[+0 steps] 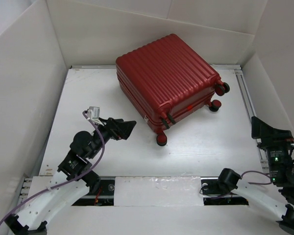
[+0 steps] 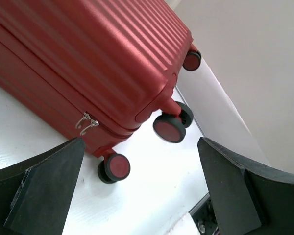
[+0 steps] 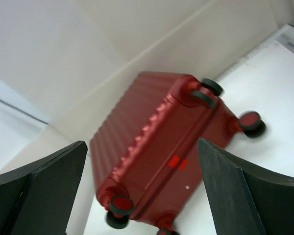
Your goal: Pack the luggage
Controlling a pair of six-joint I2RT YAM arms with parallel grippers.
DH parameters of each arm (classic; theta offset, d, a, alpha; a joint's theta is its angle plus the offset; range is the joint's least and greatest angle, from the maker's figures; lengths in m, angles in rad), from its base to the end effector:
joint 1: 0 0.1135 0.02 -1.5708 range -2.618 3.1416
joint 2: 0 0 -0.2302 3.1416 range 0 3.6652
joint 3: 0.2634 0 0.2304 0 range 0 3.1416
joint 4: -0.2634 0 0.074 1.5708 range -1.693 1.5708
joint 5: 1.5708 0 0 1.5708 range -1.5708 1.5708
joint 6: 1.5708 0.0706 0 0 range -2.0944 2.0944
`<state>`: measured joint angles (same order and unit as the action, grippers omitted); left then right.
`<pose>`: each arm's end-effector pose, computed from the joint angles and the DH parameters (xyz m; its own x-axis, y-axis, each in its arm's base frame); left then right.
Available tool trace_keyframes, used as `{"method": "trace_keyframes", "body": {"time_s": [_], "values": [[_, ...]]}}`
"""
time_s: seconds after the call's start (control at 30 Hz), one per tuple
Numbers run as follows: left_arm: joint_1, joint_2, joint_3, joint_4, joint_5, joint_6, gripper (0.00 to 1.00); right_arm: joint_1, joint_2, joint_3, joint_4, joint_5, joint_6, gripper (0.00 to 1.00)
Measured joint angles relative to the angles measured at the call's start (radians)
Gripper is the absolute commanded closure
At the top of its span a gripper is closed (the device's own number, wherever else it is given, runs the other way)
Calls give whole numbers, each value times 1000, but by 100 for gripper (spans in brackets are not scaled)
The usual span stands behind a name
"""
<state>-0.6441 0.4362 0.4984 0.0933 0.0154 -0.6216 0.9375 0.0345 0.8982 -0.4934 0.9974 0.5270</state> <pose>0.1373 -0.1045 0.3069 -0.2560 -0.5359 -0.8045 0.5701 0.5884 -0.5734 0.0440 -0.0403 0.3702 0.1983 0.7311 -0.6528 -0.0851 0.6764 0.7316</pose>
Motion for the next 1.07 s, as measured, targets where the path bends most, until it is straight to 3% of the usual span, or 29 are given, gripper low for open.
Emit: {"method": "trace_keyframes", "body": {"time_s": [0.23, 0.47, 1.07], "values": [[0, -56, 53, -73, 3, 18, 0, 0, -28, -24, -118, 74, 103, 0], [0, -109, 142, -74, -36, 64, 0, 0, -35, -32, -130, 89, 127, 0], [0, -82, 142, -77, -51, 94, 0, 0, -35, -32, -135, 90, 133, 0]]}}
